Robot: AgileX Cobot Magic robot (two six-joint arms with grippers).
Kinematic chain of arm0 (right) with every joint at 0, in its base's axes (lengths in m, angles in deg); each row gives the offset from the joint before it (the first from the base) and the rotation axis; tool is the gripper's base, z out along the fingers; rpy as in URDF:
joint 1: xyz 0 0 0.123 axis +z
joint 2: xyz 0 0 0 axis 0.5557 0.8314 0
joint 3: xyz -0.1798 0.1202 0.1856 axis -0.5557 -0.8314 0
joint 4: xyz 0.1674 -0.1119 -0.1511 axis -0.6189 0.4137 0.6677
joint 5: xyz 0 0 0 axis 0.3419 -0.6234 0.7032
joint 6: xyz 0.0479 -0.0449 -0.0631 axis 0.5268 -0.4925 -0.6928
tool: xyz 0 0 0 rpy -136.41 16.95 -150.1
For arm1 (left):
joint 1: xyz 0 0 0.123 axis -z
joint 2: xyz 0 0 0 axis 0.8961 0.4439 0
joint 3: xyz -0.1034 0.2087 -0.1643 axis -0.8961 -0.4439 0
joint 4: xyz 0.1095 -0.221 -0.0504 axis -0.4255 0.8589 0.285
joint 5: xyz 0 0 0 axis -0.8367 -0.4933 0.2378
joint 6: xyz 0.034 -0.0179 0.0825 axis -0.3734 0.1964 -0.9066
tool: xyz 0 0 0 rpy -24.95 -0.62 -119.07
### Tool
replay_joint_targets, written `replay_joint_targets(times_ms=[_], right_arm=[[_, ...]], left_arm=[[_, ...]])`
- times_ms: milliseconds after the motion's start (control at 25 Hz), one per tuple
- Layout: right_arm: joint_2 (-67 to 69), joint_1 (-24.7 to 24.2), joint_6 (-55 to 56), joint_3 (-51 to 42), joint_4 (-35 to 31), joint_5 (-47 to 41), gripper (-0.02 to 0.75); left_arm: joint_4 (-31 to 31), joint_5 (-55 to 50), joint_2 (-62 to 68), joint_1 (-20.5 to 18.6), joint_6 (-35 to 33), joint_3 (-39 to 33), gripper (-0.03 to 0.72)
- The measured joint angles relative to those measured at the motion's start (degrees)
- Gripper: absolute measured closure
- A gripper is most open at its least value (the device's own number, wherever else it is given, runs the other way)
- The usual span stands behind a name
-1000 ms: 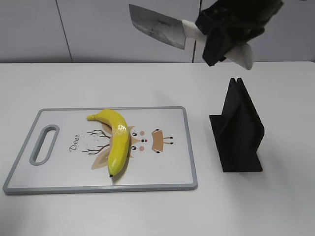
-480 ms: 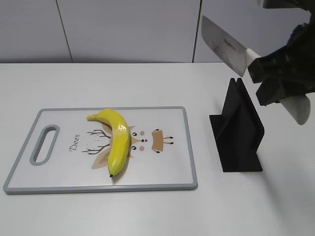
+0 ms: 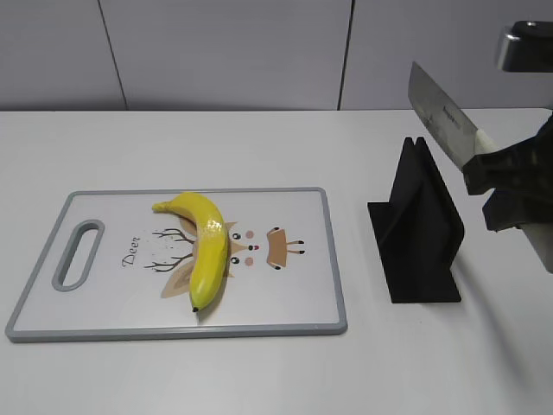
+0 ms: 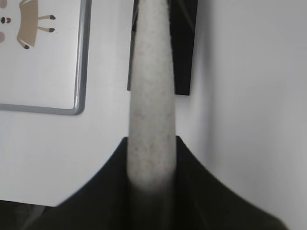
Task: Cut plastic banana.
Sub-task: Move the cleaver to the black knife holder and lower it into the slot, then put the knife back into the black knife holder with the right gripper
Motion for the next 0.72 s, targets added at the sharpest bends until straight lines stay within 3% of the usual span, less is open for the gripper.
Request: replay_joint_targets(times_ms=[720], right_arm=[[0.9, 0.0, 5.96, -1.51, 0.33, 5.66, 0.577]], left_arm=[[-0.55, 2.54, 0.54, 3.45, 2.56, -2.02, 0.157]])
